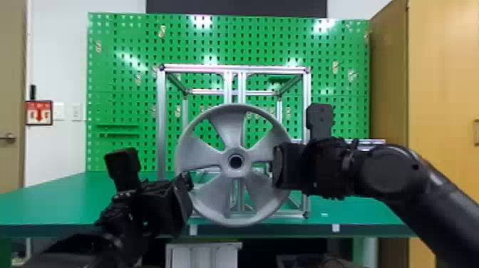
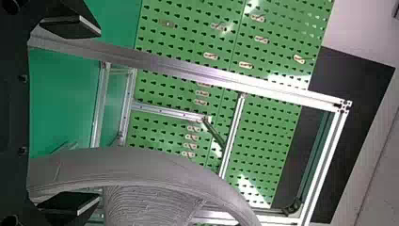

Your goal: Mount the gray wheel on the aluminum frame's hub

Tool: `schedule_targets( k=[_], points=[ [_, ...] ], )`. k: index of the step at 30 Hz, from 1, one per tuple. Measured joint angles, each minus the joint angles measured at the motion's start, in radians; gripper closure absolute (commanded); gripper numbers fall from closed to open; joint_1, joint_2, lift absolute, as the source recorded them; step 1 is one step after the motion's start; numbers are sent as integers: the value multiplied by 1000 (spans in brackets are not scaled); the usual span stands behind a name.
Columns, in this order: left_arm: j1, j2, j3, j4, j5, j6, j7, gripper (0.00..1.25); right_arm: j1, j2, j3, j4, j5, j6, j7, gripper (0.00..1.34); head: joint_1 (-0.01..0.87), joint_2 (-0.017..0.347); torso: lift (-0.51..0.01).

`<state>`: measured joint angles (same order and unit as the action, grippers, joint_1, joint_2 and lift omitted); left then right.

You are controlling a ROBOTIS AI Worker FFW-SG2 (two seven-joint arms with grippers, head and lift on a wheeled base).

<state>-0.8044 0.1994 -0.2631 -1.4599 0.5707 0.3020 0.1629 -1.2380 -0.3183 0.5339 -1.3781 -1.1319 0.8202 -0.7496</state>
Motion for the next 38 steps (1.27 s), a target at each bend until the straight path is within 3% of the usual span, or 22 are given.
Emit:
schedule_targets(
  k=[7, 13, 27, 38],
  points=[
    [21, 1, 6, -33, 9, 0, -4, 67, 25, -7, -20, -42, -5, 0, 4, 9, -5, 6, -499],
    [58, 9, 19, -93, 14, 0, -3, 67, 83, -25, -61, -146, -7, 0, 7, 9, -5, 6, -499],
    [186, 47, 66, -260, 21, 25, -3, 73, 283, -59, -184, -398, 1, -2, 7, 9, -5, 6, -499],
    [286, 85, 91, -381, -10, 48, -3, 73, 447, -56, -268, -545, 39, 0, 17, 9, -5, 6, -499]
  ],
)
